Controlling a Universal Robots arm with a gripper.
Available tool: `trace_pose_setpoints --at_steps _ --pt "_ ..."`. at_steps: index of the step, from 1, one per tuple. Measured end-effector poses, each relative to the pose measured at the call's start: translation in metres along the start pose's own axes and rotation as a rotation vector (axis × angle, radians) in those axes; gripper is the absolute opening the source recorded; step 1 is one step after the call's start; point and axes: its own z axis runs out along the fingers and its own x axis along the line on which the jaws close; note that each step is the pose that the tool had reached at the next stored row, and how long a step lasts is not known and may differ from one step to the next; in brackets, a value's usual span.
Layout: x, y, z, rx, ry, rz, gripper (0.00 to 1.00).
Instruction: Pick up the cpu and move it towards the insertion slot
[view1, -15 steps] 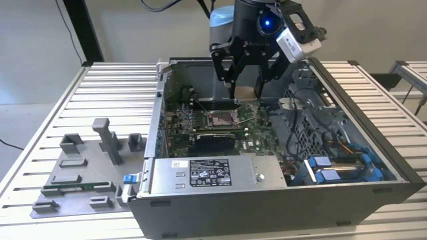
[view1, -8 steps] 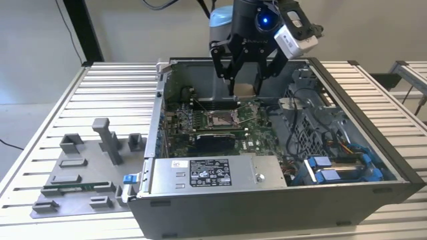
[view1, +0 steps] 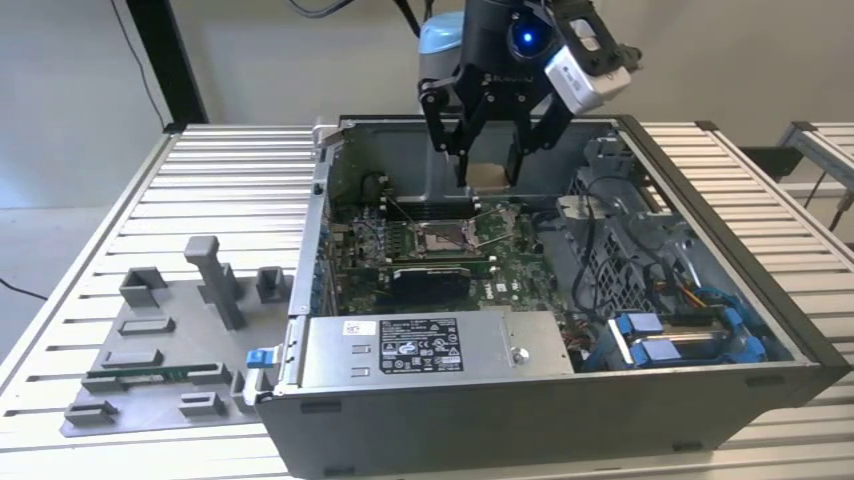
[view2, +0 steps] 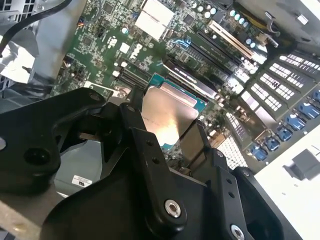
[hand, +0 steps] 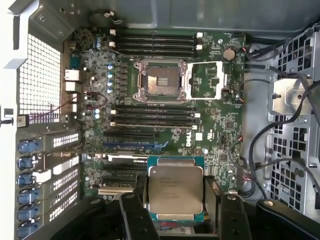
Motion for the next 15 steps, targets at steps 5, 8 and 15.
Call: trace_pose_setpoints --at_steps 5,8,15 --pt "-0.0001 0.0048 0.0006 0.0001 0.0000 0.000 0.00" --pt "-0.0002 0.0078 0.0009 0.0001 0.0000 0.000 0.00" --pt "-0.0004 0.0171 0.0017 0.0001 0.0001 0.000 0.00"
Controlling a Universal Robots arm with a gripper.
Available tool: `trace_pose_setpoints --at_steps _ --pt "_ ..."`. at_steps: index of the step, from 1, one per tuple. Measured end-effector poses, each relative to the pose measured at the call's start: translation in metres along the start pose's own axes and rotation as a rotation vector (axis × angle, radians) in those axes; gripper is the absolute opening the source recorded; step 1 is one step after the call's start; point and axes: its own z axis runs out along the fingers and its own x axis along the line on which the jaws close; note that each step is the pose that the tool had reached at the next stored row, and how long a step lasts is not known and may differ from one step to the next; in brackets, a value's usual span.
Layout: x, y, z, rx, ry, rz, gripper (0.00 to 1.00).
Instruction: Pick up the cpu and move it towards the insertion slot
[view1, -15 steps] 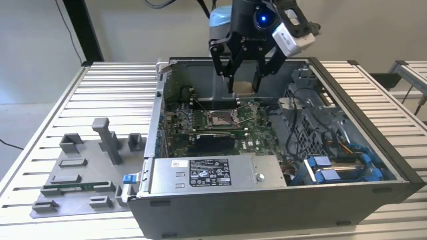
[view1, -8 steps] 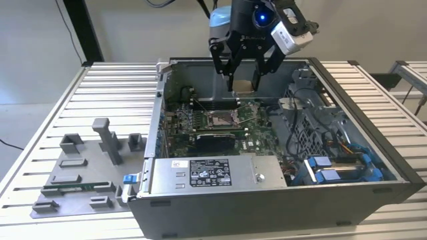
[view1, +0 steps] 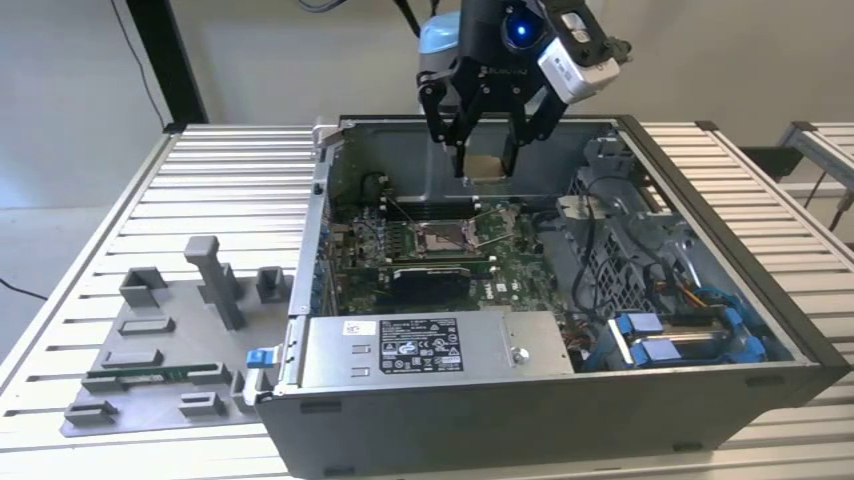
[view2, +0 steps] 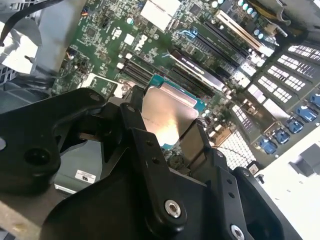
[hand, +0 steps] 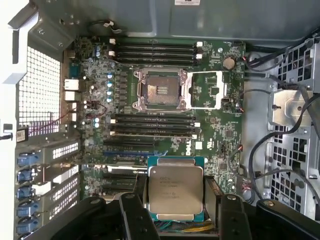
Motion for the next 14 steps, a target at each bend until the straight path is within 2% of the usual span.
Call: trace_pose_setpoints --at_steps 2,7,12,14 --pt "-0.0001 0.0073 0.0004 0.0002 0.0001 0.000 0.00" --pt "0.0008 0.0204 0.0024 -0.0001 -0.0001 0.000 0.00" --pt "0.0074 0.0375 0.0046 -0.0002 -0.0001 0.000 0.00" --pt "0.0119 0.0608 0.0088 0.0000 -0.0001 0.000 0.00"
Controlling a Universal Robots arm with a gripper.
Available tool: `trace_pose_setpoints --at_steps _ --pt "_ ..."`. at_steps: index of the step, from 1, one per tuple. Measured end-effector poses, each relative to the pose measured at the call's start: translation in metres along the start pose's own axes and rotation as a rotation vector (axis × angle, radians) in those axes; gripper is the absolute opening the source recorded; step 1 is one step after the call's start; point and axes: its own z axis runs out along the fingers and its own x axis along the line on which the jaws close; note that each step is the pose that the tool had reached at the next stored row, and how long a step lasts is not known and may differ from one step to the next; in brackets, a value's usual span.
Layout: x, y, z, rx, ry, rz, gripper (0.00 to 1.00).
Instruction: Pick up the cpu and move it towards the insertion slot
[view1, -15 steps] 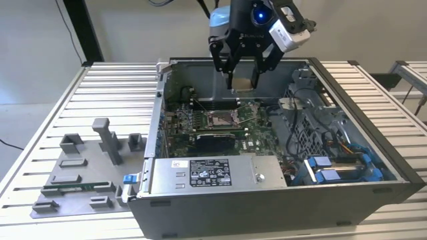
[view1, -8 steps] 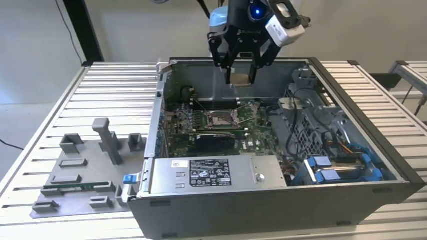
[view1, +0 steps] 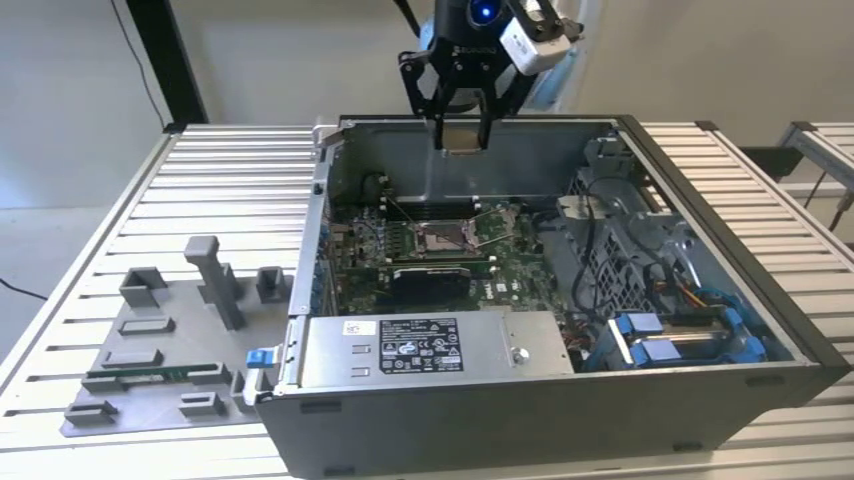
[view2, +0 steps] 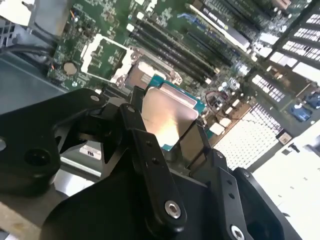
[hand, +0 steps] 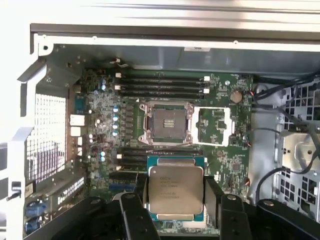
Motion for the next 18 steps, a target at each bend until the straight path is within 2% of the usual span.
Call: trace_pose_setpoints --at_steps 8,13,15,16,18 --pt "-0.0003 0.0303 0.0030 0.0002 0.0001 -0.001 0.00" --pt "0.0033 0.0382 0.0039 0.0000 -0.0001 0.002 0.00" --pt "0.0070 0.0390 0.0040 -0.0001 -0.0002 0.002 0.00" --pt "0.0072 0.0390 0.0040 -0.0001 0.0007 0.002 0.00" --pt "0.0074 0.0391 0.0041 0.0000 -0.0016 0.002 0.00"
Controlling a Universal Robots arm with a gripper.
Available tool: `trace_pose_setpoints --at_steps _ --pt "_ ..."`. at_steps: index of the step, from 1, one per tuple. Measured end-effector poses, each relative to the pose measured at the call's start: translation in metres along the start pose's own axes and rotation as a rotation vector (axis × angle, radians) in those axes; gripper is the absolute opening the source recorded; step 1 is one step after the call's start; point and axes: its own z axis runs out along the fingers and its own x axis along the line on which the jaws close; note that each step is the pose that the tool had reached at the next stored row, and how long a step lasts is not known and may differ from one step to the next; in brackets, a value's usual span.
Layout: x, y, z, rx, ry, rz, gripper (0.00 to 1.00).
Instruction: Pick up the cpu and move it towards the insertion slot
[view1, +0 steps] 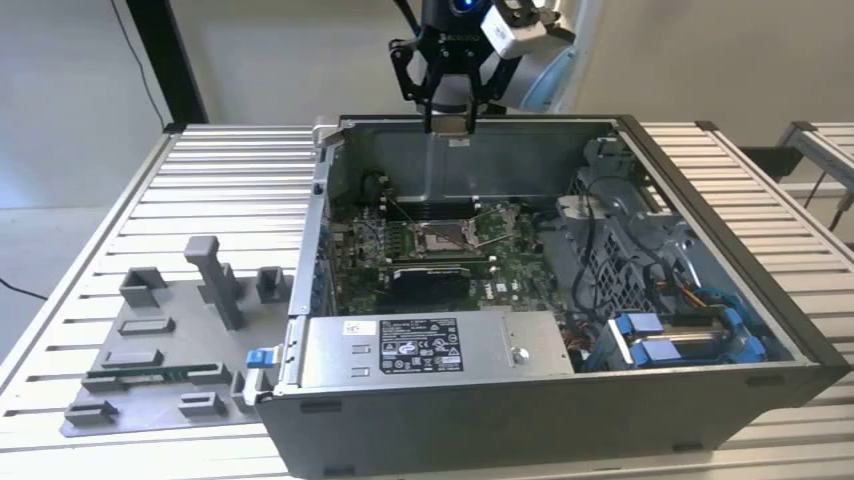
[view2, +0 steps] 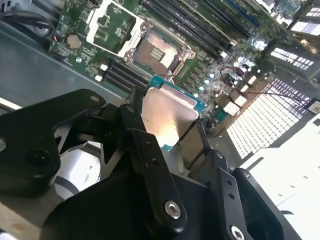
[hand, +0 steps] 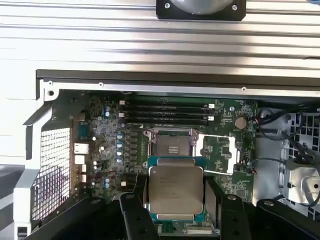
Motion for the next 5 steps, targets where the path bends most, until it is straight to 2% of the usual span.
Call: trace_pose_setpoints --at_steps 5 --pt "0.0000 0.0000 0.0000 0.0002 -0.0075 0.000 0.00"
